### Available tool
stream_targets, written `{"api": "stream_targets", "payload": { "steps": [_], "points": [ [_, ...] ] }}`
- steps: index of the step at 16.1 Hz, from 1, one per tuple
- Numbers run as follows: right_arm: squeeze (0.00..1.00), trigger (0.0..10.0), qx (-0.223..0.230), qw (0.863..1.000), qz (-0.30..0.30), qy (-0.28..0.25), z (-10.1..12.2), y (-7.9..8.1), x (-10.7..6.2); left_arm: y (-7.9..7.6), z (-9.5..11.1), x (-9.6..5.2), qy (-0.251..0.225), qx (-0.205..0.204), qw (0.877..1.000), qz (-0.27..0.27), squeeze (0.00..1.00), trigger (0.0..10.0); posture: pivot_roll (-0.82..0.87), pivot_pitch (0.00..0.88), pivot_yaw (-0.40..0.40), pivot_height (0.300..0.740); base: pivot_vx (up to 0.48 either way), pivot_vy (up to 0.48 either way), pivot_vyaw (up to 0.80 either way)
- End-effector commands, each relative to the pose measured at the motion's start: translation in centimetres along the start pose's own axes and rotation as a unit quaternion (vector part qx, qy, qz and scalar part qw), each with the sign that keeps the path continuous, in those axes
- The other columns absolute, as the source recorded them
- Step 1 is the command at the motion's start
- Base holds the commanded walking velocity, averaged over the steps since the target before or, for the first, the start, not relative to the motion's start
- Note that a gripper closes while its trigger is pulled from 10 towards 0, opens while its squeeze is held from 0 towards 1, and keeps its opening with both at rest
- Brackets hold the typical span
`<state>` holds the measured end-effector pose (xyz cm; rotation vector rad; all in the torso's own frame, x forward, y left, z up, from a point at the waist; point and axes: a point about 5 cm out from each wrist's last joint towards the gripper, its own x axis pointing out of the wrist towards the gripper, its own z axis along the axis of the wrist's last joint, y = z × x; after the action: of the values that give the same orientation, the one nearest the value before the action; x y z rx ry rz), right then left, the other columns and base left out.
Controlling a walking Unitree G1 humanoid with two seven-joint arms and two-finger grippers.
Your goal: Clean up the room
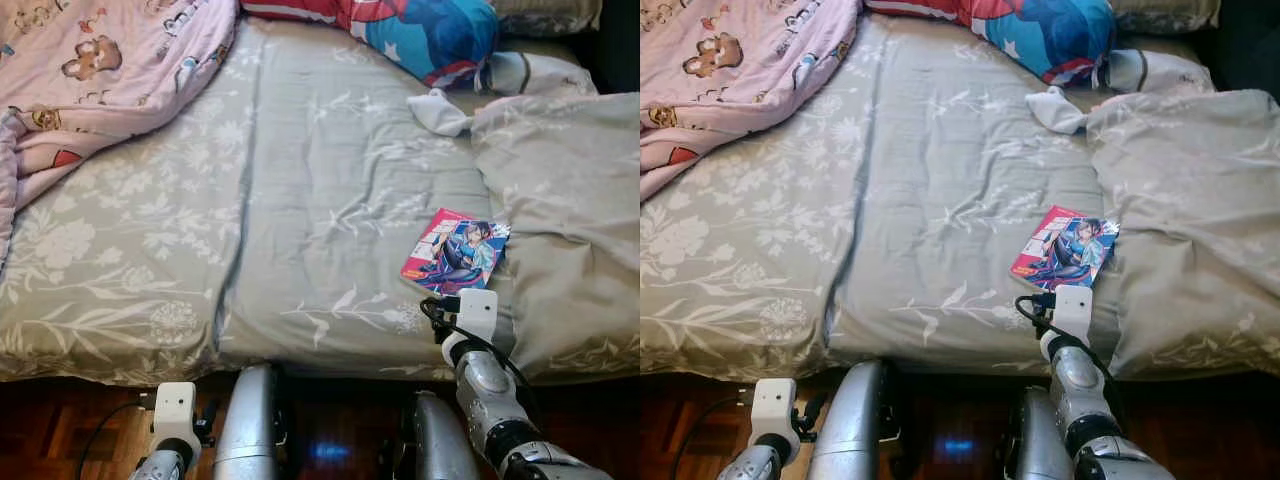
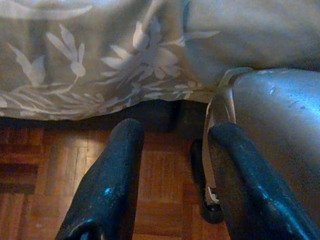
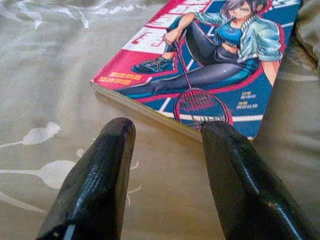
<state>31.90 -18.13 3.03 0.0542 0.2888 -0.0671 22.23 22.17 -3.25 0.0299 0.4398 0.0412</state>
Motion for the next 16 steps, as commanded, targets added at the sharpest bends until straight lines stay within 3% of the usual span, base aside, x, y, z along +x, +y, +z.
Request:
{"api": "stream_targets", "payload": {
  "steps": [1,9,16],
  "points": [
    [0.0,10.0,0.0,1.0,-0.004,0.021,-0.8,-0.1,-0.2,0.5,-1.3,-0.9,0.021,0.006,1.0,0.002,0.0,10.0,0.18,0.366,0.026,0.619,0.277,0.0,0.0],
    [0.0,10.0,0.01,1.0,0.02,0.016,-0.7,0.9,-0.2,0.4,-1.1,-0.9,0.016,0.01,1.0,-0.006,0.0,10.0,0.19,0.377,0.037,0.619,0.305,0.0,0.0],
    [0.0,10.0,0.002,0.996,0.084,0.018,-0.7,2.8,-0.1,0.5,-1.1,-1.1,0.013,0.011,1.0,-0.006,0.0,10.0,0.19,0.386,0.038,0.619,0.0,0.0,0.0]
  ]
}}
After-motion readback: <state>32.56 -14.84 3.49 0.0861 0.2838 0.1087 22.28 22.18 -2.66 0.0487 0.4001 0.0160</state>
